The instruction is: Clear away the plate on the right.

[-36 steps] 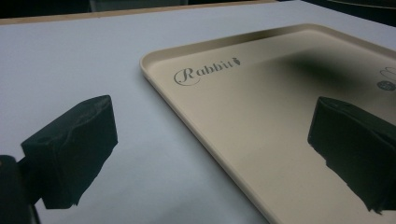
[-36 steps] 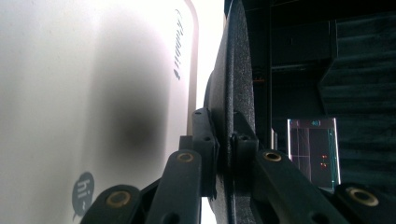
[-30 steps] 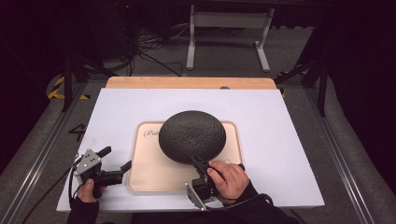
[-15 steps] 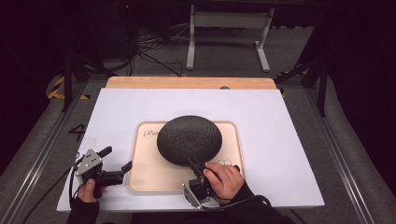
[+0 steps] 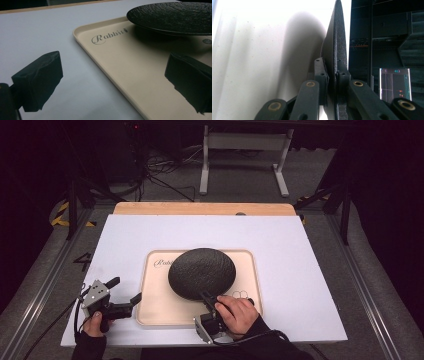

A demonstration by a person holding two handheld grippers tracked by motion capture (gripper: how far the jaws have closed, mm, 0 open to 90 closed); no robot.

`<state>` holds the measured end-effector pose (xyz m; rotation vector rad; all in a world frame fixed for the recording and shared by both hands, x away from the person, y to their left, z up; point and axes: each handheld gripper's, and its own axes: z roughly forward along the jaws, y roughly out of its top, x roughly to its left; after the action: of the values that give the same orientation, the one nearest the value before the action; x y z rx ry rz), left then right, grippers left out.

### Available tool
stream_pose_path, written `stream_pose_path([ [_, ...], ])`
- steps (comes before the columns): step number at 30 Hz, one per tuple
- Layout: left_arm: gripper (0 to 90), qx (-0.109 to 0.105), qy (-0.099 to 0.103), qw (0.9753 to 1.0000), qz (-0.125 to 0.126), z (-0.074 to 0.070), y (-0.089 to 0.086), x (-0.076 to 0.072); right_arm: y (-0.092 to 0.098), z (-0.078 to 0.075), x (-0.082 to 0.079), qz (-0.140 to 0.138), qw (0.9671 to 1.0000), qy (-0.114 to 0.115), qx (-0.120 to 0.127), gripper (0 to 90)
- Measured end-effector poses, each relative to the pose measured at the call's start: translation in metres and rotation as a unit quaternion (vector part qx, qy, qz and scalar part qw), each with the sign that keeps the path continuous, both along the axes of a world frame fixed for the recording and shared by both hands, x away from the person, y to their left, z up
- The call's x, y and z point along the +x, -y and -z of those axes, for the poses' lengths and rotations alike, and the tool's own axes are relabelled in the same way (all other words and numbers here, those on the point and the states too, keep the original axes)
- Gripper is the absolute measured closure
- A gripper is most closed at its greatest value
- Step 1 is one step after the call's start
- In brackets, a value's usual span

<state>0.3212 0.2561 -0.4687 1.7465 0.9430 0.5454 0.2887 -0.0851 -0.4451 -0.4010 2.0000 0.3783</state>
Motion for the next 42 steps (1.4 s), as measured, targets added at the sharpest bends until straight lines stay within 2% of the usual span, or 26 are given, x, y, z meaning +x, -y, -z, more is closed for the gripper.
stream_pose_path([
  [18, 2.3, 0.0, 0.001, 1.0, 0.001, 0.0, 0.0, 0.0, -0.003, 0.008, 0.001, 0.001, 0.9999, -0.015, -0.004, 82.9],
  [27, 2.3, 0.001, 0.002, 1.0, 0.002, 0.0, 0.001, 0.0, -0.004, 0.011, 0.003, -0.003, 0.9999, -0.011, -0.013, 83.8],
  [30, 2.3, 0.001, 0.002, 1.0, 0.002, 0.0, 0.001, 0.0, -0.004, 0.013, 0.002, -0.003, 0.9997, -0.022, -0.013, 85.1],
  [34, 2.3, 0.001, 0.002, 1.0, 0.003, 0.0, 0.001, 0.0, -0.005, 0.015, 0.002, -0.001, 0.9995, -0.026, -0.019, 85.8],
  [42, 2.3, 0.002, 0.003, 1.0, 0.003, 0.0, 0.001, -0.001, -0.004, 0.019, 0.002, 0.001, 0.9988, -0.044, -0.02, 82.3],
])
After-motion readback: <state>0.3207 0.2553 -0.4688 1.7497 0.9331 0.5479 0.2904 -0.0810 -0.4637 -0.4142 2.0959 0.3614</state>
